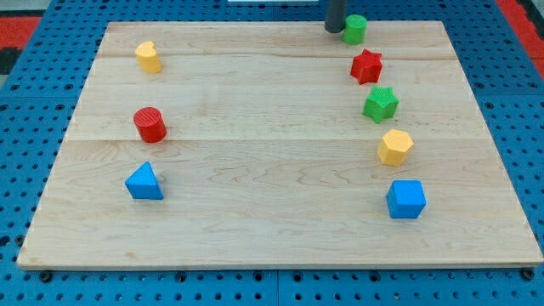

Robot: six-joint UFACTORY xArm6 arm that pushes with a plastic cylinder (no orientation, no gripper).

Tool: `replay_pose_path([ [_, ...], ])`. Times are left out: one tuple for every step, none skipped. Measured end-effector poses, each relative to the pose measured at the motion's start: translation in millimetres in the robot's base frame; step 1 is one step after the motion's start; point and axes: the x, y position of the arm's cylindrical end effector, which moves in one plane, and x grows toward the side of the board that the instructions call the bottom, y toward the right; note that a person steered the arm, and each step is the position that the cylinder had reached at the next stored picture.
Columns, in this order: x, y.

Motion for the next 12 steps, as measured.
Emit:
replay_pose_path([
  [0,4],
  [47,-17],
  [127,-37],
  [227,-42],
  [342,-88],
  [409,-163],
  [390,-283],
  [350,-355],
  [299,-356],
  [282,-295],
  [300,-201],
  [310,-173],
])
